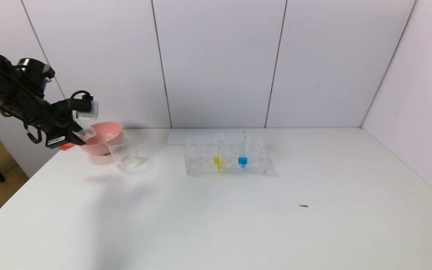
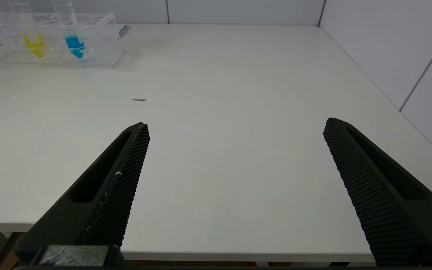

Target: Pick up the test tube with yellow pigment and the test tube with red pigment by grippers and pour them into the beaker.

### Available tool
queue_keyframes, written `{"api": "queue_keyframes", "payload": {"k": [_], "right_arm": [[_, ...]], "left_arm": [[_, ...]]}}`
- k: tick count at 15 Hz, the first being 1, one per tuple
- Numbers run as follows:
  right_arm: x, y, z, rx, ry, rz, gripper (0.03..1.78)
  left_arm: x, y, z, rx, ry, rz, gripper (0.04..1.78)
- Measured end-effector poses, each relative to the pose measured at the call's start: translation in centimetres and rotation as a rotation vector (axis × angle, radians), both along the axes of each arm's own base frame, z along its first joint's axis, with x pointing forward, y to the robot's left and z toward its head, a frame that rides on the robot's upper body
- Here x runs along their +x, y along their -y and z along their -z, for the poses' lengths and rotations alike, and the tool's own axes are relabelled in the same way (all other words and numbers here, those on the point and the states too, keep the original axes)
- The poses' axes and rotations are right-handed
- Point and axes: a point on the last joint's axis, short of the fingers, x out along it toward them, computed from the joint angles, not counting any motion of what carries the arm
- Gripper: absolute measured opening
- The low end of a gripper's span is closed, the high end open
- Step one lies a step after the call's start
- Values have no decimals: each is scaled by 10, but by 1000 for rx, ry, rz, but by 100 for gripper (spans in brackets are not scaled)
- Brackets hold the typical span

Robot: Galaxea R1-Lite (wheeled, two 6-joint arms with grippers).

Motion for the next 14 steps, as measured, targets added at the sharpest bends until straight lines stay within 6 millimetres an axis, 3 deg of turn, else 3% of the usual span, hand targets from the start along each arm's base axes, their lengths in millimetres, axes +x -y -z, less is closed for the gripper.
{"api": "queue_keyframes", "payload": {"k": [14], "right_arm": [[0, 0, 0, 0, 0, 0, 170]], "left_arm": [[9, 23, 2, 110, 13, 31, 45]]}}
